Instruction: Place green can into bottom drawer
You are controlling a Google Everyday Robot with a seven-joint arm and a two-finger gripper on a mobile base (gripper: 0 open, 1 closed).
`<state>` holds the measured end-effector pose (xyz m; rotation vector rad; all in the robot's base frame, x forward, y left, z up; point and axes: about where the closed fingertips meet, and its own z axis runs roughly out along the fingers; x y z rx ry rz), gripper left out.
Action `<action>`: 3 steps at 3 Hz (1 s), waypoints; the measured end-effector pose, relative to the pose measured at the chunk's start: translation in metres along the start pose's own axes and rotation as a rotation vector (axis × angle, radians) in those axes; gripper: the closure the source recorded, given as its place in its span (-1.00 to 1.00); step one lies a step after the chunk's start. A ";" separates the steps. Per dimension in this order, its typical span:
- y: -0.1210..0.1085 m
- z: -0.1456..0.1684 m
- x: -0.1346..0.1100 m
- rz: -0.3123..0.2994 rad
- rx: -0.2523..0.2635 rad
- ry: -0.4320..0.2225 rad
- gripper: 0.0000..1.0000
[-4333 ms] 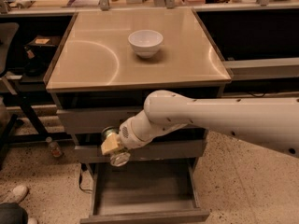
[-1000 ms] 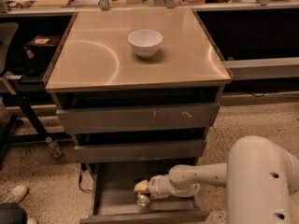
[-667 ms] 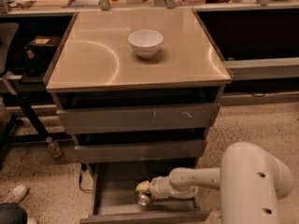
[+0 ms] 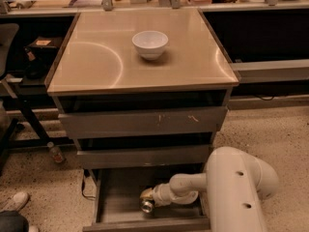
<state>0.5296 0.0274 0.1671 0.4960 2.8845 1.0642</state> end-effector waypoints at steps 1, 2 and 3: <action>-0.008 0.021 -0.004 0.001 0.048 0.022 1.00; -0.013 0.037 -0.004 0.000 0.070 0.042 1.00; -0.018 0.043 0.004 0.003 0.069 0.071 1.00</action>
Offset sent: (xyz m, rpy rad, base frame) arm 0.0083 0.0172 -0.0526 -0.0760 0.0716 0.0457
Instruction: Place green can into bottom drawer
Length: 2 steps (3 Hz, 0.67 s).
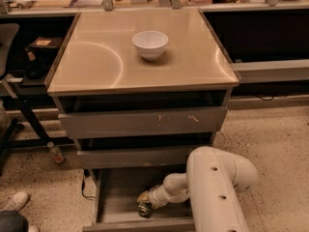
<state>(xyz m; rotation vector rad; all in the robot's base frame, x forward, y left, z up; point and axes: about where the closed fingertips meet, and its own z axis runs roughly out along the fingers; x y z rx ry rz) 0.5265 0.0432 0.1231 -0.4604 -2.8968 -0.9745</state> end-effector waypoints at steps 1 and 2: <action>0.000 0.000 0.000 0.000 0.000 0.000 0.62; 0.000 0.000 0.000 0.000 0.000 0.000 0.16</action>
Offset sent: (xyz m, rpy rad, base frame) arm -0.0001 0.0001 0.0000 0.0001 0.0002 0.0001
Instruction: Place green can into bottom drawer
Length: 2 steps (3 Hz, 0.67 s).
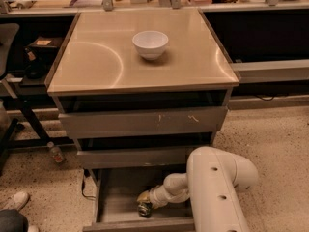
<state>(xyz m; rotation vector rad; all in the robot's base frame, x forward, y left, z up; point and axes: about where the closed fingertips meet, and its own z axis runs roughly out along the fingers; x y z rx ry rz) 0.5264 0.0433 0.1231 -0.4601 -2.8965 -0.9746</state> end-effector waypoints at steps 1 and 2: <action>0.000 0.000 0.000 0.000 0.000 0.000 -0.31; 0.000 0.000 0.000 0.000 0.000 0.000 -0.77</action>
Offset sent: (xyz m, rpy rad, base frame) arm 0.0000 0.0000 0.0000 0.0000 0.0000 0.0000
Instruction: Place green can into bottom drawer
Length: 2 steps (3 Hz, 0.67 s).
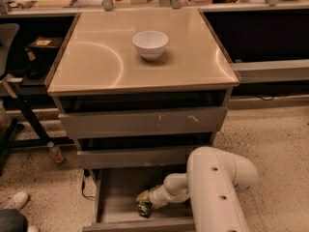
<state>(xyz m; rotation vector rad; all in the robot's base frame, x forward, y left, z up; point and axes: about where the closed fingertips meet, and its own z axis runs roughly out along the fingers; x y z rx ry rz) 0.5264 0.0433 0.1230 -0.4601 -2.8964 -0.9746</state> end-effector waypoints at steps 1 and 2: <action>0.000 0.000 0.000 0.000 0.000 0.000 -1.00; 0.000 0.000 0.000 0.000 0.000 0.000 -1.00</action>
Offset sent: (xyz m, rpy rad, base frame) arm 0.0000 0.0000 0.0000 0.0000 0.0000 0.0000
